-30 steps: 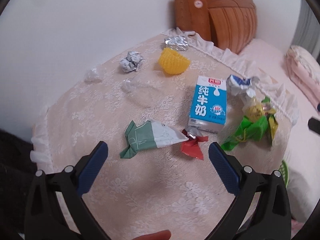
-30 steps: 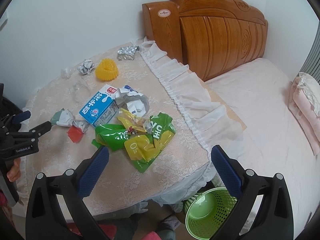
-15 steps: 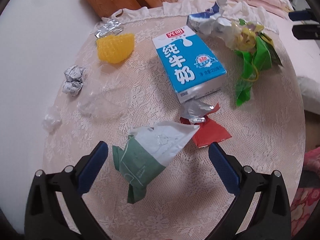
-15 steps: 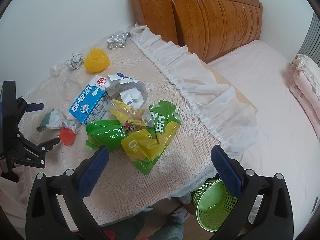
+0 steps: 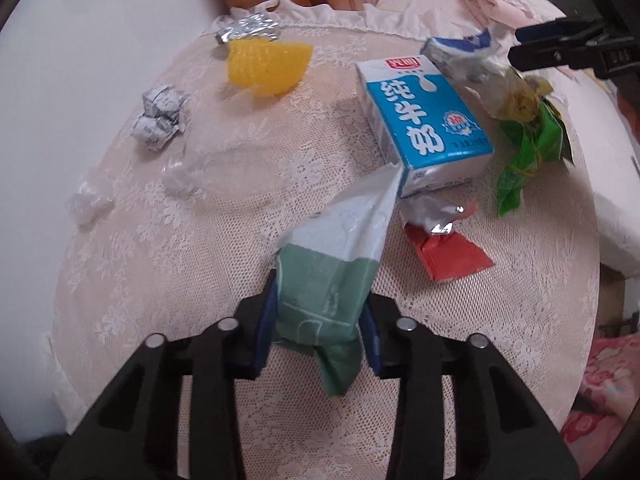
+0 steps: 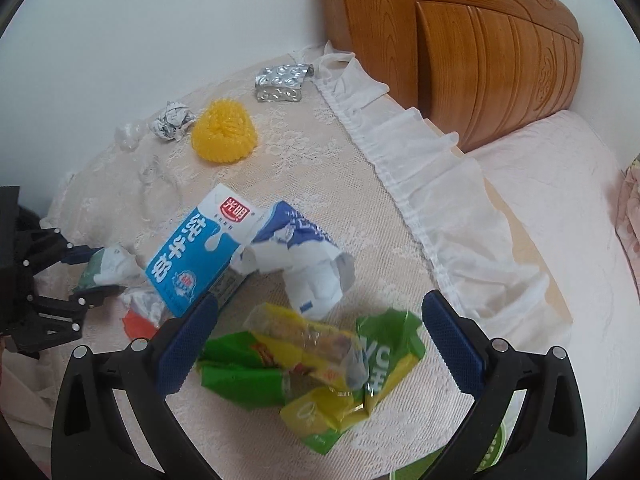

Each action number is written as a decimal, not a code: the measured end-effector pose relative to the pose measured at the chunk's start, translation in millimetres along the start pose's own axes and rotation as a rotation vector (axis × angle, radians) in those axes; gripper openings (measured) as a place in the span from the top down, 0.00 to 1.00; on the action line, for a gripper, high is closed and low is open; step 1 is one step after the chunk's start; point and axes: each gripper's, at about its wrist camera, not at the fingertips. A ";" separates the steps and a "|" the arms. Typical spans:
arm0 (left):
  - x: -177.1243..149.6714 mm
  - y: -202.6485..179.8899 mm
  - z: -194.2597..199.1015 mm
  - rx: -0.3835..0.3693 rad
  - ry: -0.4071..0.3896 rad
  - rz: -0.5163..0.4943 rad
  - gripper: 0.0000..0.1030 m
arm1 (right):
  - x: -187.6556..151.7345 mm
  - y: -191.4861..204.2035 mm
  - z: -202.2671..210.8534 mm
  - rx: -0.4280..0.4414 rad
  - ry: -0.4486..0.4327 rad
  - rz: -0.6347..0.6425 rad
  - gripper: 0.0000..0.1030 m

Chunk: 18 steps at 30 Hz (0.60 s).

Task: Collect trash
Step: 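Grasp the green-and-white paper wrapper with the left tool while the right tool grasps the crumpled blue-and-white carton, then carry both items over the green wastebasket and open both tools to drop them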

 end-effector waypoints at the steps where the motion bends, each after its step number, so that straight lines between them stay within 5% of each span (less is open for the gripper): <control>1: 0.3 3.5 0.7 -0.005 -0.012 0.036 0.66 | 5.6 2.1 -6.0 0.002 0.009 0.015 0.02; 5: -5.0 7.9 4.3 0.024 -0.047 0.111 0.66 | 22.1 13.6 -33.2 -0.010 0.077 0.099 0.07; 9: -10.9 7.2 15.3 0.032 -0.087 0.195 0.66 | 27.4 17.7 -48.0 -0.013 0.112 0.135 0.32; 18: -12.9 -7.1 56.1 0.128 -0.200 0.342 0.66 | 42.5 -8.4 -32.9 0.081 0.022 0.008 0.52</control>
Point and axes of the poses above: each gripper's, at about its wrist camera, not at the fingertips, and z roughly against the way its jaws point, y to its left, x to its top, and after that the axes turned 13 degrees about -x, right-handed
